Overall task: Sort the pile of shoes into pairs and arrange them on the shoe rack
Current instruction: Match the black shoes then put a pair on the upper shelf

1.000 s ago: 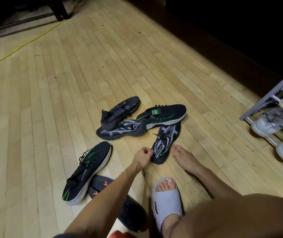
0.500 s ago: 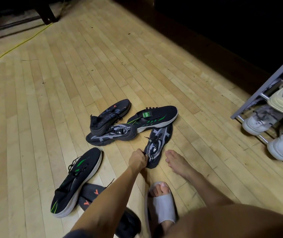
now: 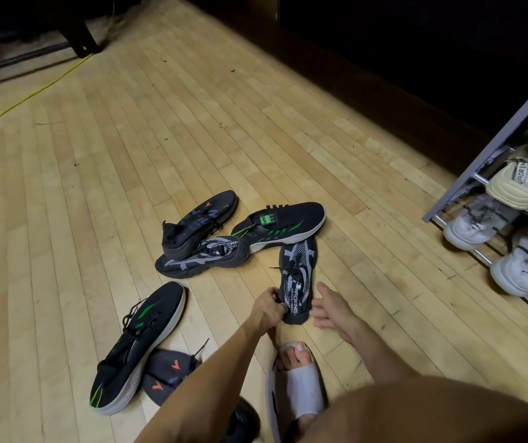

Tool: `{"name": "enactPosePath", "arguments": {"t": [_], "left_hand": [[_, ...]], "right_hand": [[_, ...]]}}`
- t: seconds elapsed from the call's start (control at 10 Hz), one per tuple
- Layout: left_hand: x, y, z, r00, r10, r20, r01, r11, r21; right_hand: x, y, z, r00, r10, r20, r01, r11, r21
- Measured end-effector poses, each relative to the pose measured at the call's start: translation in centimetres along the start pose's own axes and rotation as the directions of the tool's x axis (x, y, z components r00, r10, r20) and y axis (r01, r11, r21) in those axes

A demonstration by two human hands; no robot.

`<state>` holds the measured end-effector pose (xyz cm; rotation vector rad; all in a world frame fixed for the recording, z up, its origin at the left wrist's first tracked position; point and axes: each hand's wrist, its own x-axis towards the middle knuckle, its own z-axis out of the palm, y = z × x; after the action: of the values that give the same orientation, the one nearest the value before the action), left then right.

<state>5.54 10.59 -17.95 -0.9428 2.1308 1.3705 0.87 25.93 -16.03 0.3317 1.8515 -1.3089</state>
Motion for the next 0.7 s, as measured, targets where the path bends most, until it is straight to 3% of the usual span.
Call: {"name": "enactPosePath", "arguments": {"t": [0.3, 0.5, 0.7], "left_hand": [[-3.0, 2.9, 1.3, 0.965, -0.113, 0.235, 0.198, 0.903, -0.380], [-6.2, 5.5, 1.6, 0.929, -0.068, 0.364, 0.234, 0.870, -0.435], [-11.3, 8.9, 2.7, 0.938, 0.014, 0.347, 0.105, 0.941, -0.321]], "right_hand": [[-0.2, 0.5, -3.3, 0.992, 0.022, -0.124, -0.012, 0.997, 0.078], [-2.4, -1.1, -5.4, 0.973, -0.019, -0.228, 0.043, 0.994, 0.099], [-5.7, -3.3, -9.6, 0.936, -0.086, -0.342, 0.074, 0.996, -0.046]]}}
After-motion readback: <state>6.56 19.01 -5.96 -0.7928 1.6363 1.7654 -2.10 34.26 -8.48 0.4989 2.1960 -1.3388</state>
